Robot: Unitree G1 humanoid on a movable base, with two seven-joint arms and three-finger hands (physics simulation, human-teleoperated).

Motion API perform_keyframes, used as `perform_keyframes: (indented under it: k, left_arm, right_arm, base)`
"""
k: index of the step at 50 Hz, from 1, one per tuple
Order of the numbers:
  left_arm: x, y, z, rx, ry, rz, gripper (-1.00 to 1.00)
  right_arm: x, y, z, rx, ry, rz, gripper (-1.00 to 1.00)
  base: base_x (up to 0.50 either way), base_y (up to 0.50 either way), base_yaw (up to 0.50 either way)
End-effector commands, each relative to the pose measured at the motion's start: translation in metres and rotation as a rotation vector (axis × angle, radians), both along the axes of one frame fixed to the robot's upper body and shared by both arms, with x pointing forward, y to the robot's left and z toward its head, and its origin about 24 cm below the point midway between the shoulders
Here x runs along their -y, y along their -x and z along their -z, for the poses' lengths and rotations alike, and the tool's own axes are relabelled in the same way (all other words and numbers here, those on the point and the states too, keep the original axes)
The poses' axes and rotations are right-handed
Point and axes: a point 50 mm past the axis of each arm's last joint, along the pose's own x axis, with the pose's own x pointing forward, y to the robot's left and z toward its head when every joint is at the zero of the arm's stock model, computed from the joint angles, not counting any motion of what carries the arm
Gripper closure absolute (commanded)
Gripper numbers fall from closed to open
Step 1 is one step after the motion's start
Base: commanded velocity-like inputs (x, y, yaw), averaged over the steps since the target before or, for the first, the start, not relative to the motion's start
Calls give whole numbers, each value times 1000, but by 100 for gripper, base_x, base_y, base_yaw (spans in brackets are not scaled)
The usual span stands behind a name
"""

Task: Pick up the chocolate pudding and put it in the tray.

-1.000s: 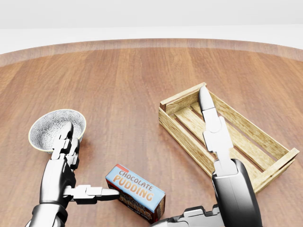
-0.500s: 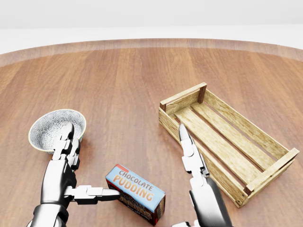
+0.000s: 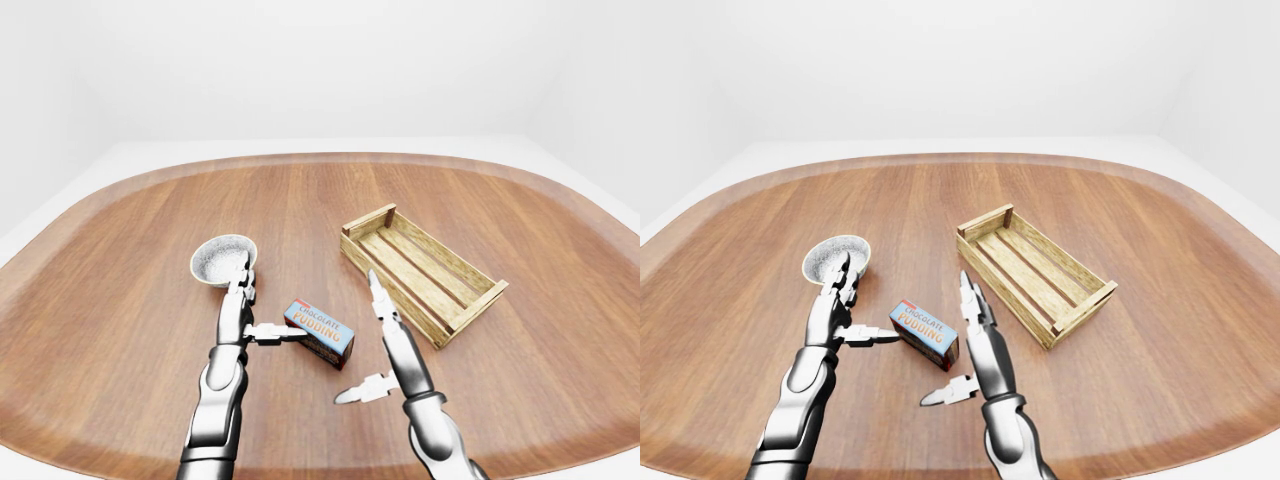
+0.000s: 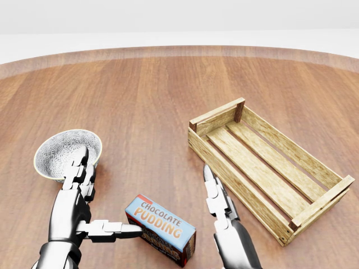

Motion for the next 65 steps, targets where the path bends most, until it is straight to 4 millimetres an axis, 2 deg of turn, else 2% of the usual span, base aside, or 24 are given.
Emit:
perform_keyframes:
  k: [1,30,41,42,44,45,47,49,50,52,53,54,56,57,60,61,62,63,65]
  left_arm:
    - [0,1,-1,3,36,10,-100]
    - [-1,0,-1,1,38,8,-100]
    - [-1,0,0,1,38,11,-100]
    - [-1,0,0,0,38,11,-100]
    - [0,0,0,0,37,12,-100]
    - [0,0,0,0,37,12,-100]
    - [0,0,0,0,37,12,-100]
    - [-1,0,0,0,37,13,-100]
    - [-1,0,0,0,37,13,-100]
    - [-1,0,-1,0,37,13,-100]
    - [-1,0,0,-1,37,13,-100]
    - [-1,0,0,-1,37,13,-100]
    - [0,0,0,-1,37,14,-100]
    - [0,0,0,-1,37,14,-100]
    - [0,0,0,-1,37,14,-100]
    - [0,0,0,-2,38,15,-100]
    - [0,0,0,-2,38,15,-100]
    - [0,0,0,-2,38,15,-100]
    - [0,0,-1,-2,38,16,-100]
  right_arm:
    - [-2,-4,13,-44,4,13,-100]
    - [-6,-15,58,-284,-117,0,-100]
    - [-5,-18,70,-337,-128,11,-100]
    - [-3,-16,84,-392,-103,34,-100]
    - [-2,-16,95,-439,-91,50,-100]
    - [-3,-18,83,-394,-122,28,-100]
    - [-5,-20,75,-366,-139,14,-100]
    - [-4,-22,78,-376,-139,19,-100]
    - [-2,-21,92,-429,-112,43,-100]
    - [-4,-23,81,-393,-141,24,-100]
    - [-2,-22,95,-447,-114,47,-100]
    - [-3,-25,82,-397,-144,25,-100]
    - [-4,-26,80,-390,-147,23,-100]
    - [-2,-25,96,-451,-114,51,-100]
    - [-4,-28,84,-404,-142,30,-100]
    - [0,-26,106,-489,-92,71,-100]
    - [-1,-29,97,-456,-117,56,-100]
    - [0,-29,104,-484,-100,72,-100]
    - [-2,-34,88,-423,-139,46,-100]
  base:
    - [0,0,0]
    - [0,0,0]
    - [0,0,0]
    - [0,0,0]
    - [0,0,0]
    - [0,0,0]
    - [0,0,0]
    - [0,0,0]
    - [0,0,0]
    - [0,0,0]
    - [0,0,0]
    - [0,0,0]
    - [0,0,0]
    - [0,0,0]
    - [0,0,0]
    - [0,0,0]
    - [0,0,0]
    - [0,0,0]
    - [0,0,0]
